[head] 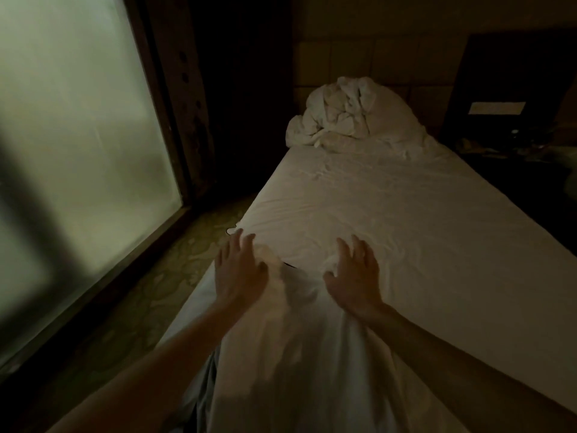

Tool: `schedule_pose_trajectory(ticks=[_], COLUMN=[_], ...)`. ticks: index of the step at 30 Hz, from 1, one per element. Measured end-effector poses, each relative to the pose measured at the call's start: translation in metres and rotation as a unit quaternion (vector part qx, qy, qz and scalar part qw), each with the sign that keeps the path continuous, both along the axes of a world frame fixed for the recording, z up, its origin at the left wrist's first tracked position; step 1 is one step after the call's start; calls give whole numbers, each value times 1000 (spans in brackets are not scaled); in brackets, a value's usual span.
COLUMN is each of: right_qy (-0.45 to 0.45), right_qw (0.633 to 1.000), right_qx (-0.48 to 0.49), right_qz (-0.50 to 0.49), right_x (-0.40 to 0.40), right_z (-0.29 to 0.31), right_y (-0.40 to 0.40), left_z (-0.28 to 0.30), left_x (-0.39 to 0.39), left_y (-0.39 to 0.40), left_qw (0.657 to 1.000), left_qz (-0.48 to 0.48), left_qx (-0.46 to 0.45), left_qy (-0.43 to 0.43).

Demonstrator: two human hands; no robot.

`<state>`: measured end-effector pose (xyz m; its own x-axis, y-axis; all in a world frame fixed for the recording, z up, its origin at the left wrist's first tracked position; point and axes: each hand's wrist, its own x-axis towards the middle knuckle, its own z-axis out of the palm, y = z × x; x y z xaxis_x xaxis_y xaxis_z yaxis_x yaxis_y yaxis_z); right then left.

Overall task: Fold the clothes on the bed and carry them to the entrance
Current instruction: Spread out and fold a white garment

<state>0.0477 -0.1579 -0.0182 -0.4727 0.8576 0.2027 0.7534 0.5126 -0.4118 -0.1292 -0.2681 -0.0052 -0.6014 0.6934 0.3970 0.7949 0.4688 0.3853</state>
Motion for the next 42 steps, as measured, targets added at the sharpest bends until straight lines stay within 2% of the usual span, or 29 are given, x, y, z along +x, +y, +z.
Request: schedule_pose_trajectory(ticks=[3,5,7,11,14,19,29,42], right_qy=[-63,-83,-119,-167,-162,-149,-165,-161], right_qw=[991,981,980,978,976,981,981,982], right_qx=[67,123,102,49,71,49,34,15], right_qz=[98,122,121,113,129,112,93,95], right_x=[4,9,16,45,57,48,11,27], right_z=[-7,-23,-44,-73,-88,-103,-113,-106], right_y=[-43,-69,-77,-61,-57,-50,-11,-28], left_z=[-11,-32,-56,-74,-80,-102,-117,-114], left_x=[48,72,77,56,52,33,-5,9], left_y=[-21,-40,-54,-73,-78,-68,-27,-34], left_qw=[985,969,965,961,956,963,951,940], left_qz=[-86,-140,-151,-100,-106,-126,-112,-119], left_qx=[-81,-119,-143,-211,-247,-205,-266,-291], left_qy=[123,164,160,146,121,124,112,132])
